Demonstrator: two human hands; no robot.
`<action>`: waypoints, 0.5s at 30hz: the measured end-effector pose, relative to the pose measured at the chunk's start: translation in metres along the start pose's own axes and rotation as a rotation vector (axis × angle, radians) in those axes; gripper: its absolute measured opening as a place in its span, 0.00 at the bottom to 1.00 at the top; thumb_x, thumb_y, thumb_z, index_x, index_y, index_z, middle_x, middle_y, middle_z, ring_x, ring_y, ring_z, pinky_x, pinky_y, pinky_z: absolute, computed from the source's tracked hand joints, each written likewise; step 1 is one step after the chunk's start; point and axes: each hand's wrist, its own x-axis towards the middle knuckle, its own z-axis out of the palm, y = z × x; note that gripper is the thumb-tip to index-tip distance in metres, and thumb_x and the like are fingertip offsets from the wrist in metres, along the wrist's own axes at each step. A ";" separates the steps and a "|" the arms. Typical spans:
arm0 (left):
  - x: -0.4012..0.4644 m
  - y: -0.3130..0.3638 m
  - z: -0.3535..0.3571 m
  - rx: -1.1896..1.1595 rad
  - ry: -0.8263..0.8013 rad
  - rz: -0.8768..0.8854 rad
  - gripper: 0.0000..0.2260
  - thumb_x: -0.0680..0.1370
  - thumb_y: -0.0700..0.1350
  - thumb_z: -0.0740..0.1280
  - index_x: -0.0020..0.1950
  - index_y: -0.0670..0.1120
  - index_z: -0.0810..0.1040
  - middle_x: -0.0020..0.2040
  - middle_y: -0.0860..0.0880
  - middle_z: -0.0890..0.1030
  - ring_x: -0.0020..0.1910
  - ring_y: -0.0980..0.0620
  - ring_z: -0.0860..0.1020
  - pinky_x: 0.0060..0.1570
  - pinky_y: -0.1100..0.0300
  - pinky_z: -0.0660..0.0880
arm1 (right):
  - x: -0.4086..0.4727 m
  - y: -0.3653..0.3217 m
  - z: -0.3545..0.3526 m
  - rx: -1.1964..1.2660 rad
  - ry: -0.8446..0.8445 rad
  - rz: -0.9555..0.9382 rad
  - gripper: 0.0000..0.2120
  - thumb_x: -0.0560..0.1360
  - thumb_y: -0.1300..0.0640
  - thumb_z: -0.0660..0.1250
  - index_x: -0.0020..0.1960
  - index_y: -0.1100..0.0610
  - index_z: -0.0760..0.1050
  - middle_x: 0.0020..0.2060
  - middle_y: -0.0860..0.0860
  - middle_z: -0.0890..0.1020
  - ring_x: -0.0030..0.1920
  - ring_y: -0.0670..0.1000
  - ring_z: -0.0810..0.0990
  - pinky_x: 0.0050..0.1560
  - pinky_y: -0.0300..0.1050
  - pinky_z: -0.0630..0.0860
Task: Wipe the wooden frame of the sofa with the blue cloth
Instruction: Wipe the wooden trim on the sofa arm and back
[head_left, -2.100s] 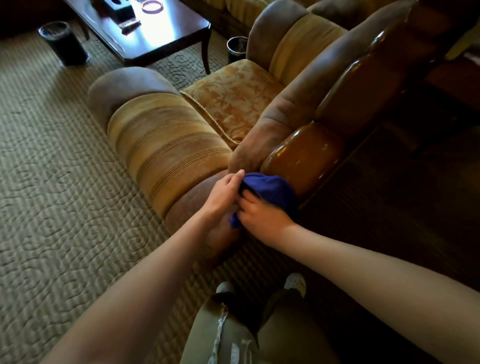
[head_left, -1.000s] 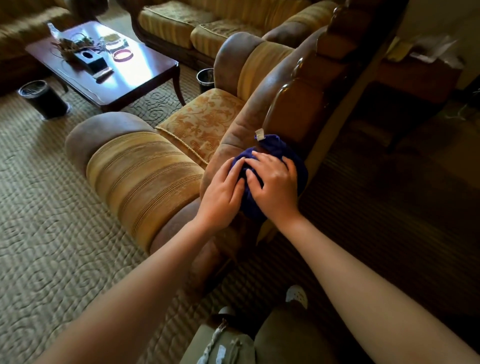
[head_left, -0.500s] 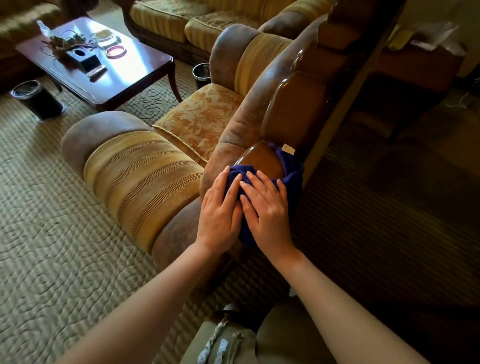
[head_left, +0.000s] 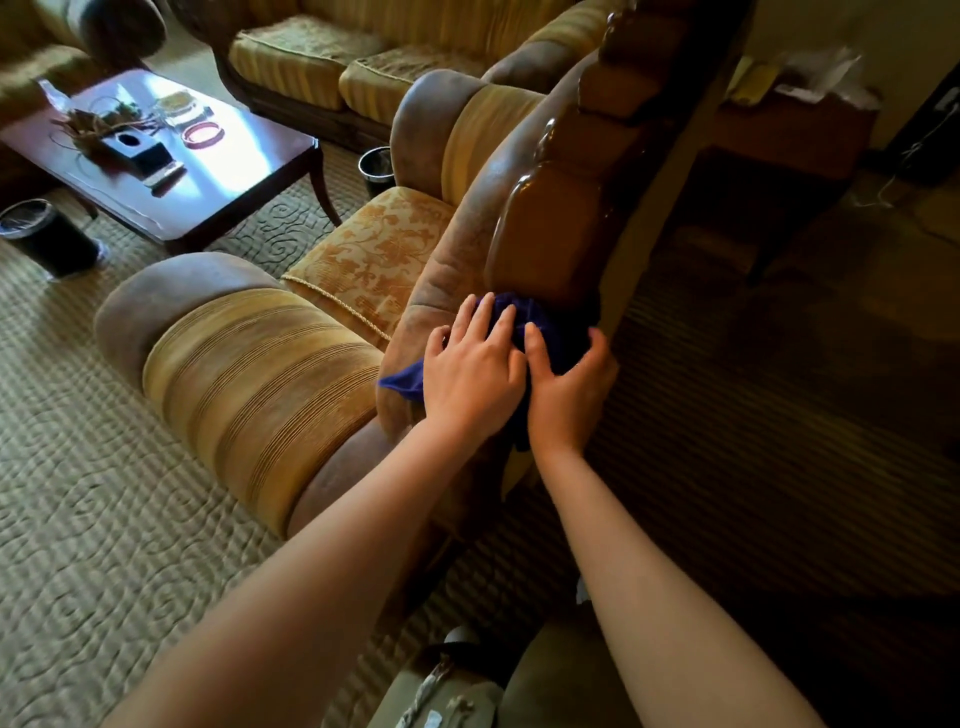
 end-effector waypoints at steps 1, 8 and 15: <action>0.000 -0.001 0.000 -0.011 0.012 0.017 0.25 0.78 0.54 0.47 0.75 0.53 0.63 0.76 0.51 0.60 0.77 0.54 0.53 0.71 0.53 0.54 | 0.000 0.001 0.002 0.091 -0.094 0.123 0.32 0.74 0.39 0.63 0.70 0.58 0.65 0.65 0.56 0.72 0.63 0.54 0.73 0.57 0.43 0.72; 0.018 -0.002 -0.016 -0.751 0.085 -0.034 0.21 0.74 0.49 0.56 0.64 0.49 0.78 0.66 0.51 0.76 0.67 0.57 0.70 0.69 0.53 0.65 | -0.011 0.001 -0.001 0.343 -0.162 0.207 0.24 0.80 0.46 0.57 0.70 0.59 0.67 0.63 0.53 0.76 0.62 0.52 0.75 0.52 0.33 0.69; 0.052 0.018 -0.030 -1.095 0.024 -0.250 0.22 0.81 0.42 0.57 0.75 0.46 0.62 0.74 0.49 0.65 0.71 0.55 0.64 0.72 0.54 0.62 | 0.000 -0.013 0.010 0.336 -0.073 0.123 0.24 0.80 0.49 0.58 0.73 0.58 0.62 0.66 0.54 0.73 0.64 0.51 0.74 0.63 0.49 0.72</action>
